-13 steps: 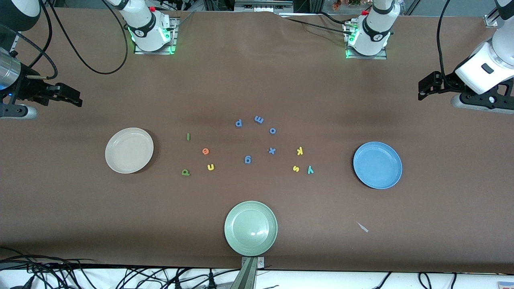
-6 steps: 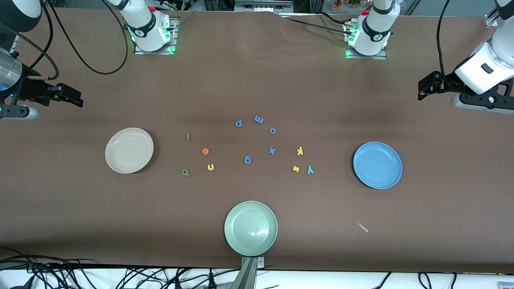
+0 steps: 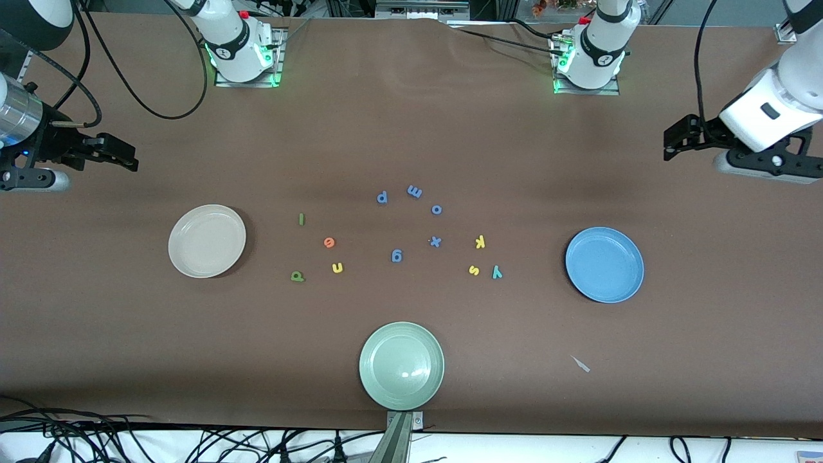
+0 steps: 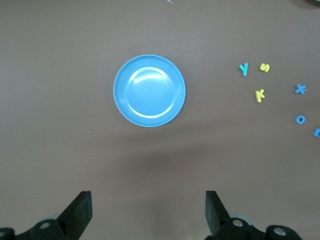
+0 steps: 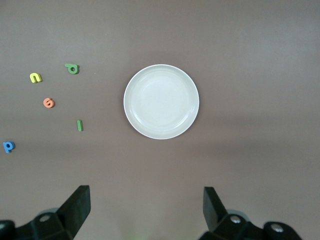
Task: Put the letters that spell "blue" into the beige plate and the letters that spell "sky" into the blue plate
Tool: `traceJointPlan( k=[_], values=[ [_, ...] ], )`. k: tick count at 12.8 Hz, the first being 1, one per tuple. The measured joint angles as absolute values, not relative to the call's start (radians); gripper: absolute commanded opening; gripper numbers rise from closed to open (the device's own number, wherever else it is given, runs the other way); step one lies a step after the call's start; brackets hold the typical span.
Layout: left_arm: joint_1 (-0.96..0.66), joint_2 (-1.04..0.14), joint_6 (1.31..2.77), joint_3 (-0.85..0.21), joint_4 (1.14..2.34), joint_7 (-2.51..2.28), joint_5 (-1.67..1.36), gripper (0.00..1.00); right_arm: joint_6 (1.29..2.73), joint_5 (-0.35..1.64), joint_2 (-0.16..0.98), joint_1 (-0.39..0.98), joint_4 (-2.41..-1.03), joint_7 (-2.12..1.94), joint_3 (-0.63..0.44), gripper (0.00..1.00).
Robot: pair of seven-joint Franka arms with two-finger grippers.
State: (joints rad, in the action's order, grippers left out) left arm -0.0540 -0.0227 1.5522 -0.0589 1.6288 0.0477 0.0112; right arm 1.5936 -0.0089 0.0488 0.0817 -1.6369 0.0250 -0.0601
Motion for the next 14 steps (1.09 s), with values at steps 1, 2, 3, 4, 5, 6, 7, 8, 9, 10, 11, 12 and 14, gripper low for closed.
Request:
traceJointPlan(
  k=[1, 2, 3, 4, 5, 6, 7, 8, 9, 10, 11, 12, 14],
  values=[
    [-0.073, -0.051, 1.552, -0.060, 1.632, 0.048, 0.011, 1.00, 1.594, -0.009, 0.049, 0.082, -1.637, 0.025, -0.060, 1.00],
    [-0.094, -0.092, 1.553, -0.061, 1.636, 0.048, 0.011, 1.00, 1.594, -0.009, 0.050, 0.082, -1.637, 0.025, -0.060, 1.00],
    [-0.111, -0.147, 1.560, -0.062, 1.634, 0.047, 0.011, 1.00, 1.594, -0.009, 0.050, 0.082, -1.637, 0.025, -0.060, 1.00],
    [-0.125, -0.202, 1.573, -0.064, 1.625, 0.047, 0.011, 1.00, 1.594, -0.009, 0.051, 0.082, -1.638, 0.025, -0.060, 1.00],
    [-0.138, -0.256, 1.581, -0.065, 1.606, 0.047, 0.011, 1.00, 1.594, -0.009, 0.052, 0.082, -1.638, 0.025, -0.060, 1.00],
    [-0.151, -0.304, 1.590, -0.066, 1.581, 0.047, 0.011, 1.00, 1.594, -0.009, 0.053, 0.082, -1.638, 0.025, -0.060, 1.00],
    [-0.168, -0.347, 1.612, -0.067, 1.556, 0.047, 0.011, 1.00, 1.594, -0.009, 0.054, 0.082, -1.638, 0.025, -0.060, 1.00],
    [-0.193, -0.386, 1.640, -0.068, 1.536, 0.047, 0.011, 1.00, 1.595, -0.009, 0.056, 0.082, -1.638, 0.025, -0.060, 1.00],
    [-0.224, -0.419, 1.664, -0.069, 1.524, 0.041, 0.009, 1.00, 1.595, -0.009, 0.059, 0.082, -1.638, 0.025, -0.059, 1.00],
    [-0.257, -0.444, 1.678, -0.070, 1.517, 0.018, -0.003, 1.00, 1.599, -0.009, 0.063, 0.084, -1.638, 0.025, -0.057, 1.00],
    [-0.289, -0.464, 1.698, -0.071, 1.514, -0.020, -0.023, 1.00, 1.605, -0.009, 0.068, 0.087, -1.638, 0.025, -0.056, 1.00],
    [-0.315, -0.481, 1.729, -0.072, 1.514, -0.073, -0.032, 1.00, 1.612, -0.009, 0.073, 0.088, -1.638, 0.025, -0.056, 1.00],
    [-0.357, -0.531, 1.813, -0.072, 1.519, -0.180, -0.035, 1.00, 1.626, -0.009, 0.090, 0.092, -1.638, 0.025, -0.050, 1.00]
  ],
)
